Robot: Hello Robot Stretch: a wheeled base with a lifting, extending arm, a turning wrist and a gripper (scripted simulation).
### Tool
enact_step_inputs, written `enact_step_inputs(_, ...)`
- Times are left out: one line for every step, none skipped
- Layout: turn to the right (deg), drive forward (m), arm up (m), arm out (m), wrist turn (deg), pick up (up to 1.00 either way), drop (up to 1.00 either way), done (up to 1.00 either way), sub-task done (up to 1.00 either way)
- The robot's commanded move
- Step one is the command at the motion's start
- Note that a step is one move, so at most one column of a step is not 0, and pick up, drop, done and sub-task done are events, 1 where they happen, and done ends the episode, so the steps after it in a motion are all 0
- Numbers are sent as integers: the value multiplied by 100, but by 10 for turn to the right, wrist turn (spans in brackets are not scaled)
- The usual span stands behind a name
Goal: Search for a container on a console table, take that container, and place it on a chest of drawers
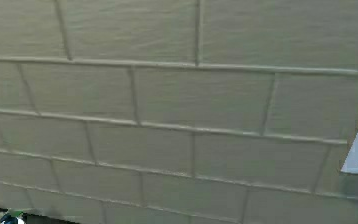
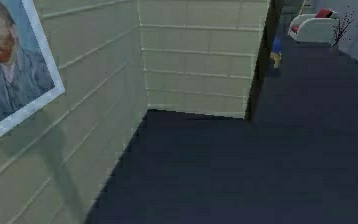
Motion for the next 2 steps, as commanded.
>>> enact_step_inputs(-450, 0, 0, 0, 0, 0, 0, 0, 0)
enact_step_inputs(-360, 0, 0, 0, 0, 0, 0, 0, 0)
